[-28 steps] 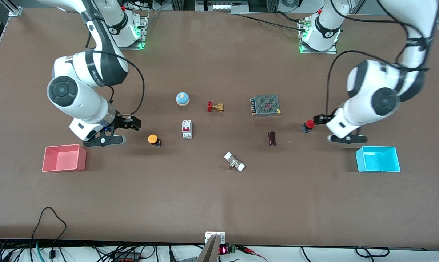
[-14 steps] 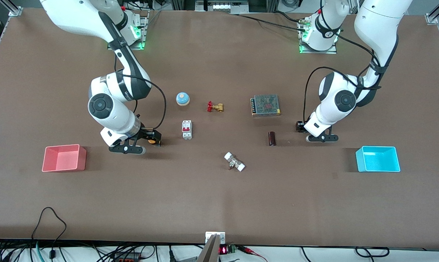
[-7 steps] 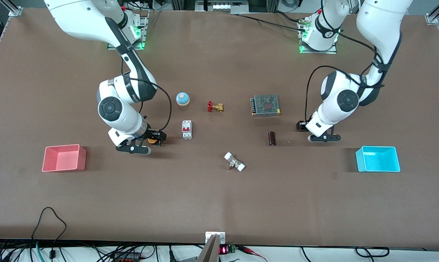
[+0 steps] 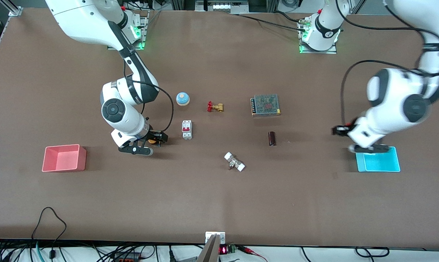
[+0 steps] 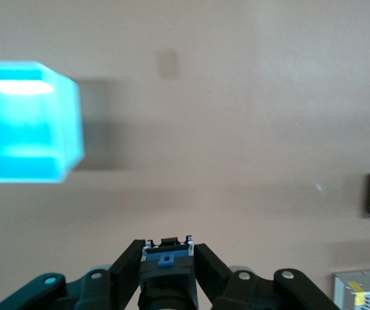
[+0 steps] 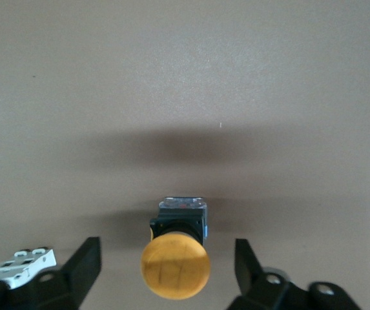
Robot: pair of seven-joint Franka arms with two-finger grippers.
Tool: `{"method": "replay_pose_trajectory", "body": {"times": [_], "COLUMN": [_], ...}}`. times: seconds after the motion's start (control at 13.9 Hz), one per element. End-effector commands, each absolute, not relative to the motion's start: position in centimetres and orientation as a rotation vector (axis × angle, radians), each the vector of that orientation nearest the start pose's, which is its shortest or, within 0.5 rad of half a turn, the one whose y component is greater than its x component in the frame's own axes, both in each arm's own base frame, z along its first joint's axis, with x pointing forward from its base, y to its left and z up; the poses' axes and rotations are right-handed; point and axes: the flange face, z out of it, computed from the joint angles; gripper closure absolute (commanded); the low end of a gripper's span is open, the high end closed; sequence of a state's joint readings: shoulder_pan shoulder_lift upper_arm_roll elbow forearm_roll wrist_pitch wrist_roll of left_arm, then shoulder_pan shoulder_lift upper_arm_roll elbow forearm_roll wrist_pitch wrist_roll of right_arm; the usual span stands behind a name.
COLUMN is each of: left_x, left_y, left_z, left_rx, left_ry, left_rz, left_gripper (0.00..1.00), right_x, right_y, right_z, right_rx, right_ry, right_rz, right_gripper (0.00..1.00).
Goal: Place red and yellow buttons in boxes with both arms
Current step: 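Carry the red button with the left gripper over the cyan box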
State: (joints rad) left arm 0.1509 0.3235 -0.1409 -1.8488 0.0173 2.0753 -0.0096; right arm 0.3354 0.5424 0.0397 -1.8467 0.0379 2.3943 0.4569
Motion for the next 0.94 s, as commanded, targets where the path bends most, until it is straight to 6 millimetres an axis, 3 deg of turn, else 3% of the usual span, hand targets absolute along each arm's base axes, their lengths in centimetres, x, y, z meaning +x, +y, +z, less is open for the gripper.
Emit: {"method": "replay_pose_trajectory", "body": {"times": [0.0,0.22,0.43,0.65,0.72,0.86], "left_x": [65.8,68.6,69.6,69.4,69.2,68.5], "left_y": [6.8,12.2,13.4,15.4,15.4,15.8], "left_z": [33.0,29.9,28.0,24.8,23.8,21.8], "left_rx": [-3.197,-3.148,-3.141,-3.087,-3.087,-3.096], "left_ry": [0.034,0.137,0.148,0.161,0.164,0.156], "left_rz": [0.126,0.106,0.079,0.078,0.094,0.14], "left_gripper": [0.76,0.76,0.76,0.76,0.76,0.76], "right_x": [59.9,59.9,59.9,60.1,60.3,60.0], "right_y": [23.8,23.8,23.7,23.7,23.6,22.1], "right_z": [23.0,23.0,23.0,23.4,24.3,28.3], "right_rx": [-3.09,-3.102,-3.104,-3.103,-3.103,-3.123], "right_ry": [0.167,0.142,0.141,0.124,0.078,0.006], "right_rz": [0.006,-0.002,-0.003,-0.01,-0.02,0.057], "right_gripper": [0.3,0.51,0.62,0.62,0.62,0.62]}}
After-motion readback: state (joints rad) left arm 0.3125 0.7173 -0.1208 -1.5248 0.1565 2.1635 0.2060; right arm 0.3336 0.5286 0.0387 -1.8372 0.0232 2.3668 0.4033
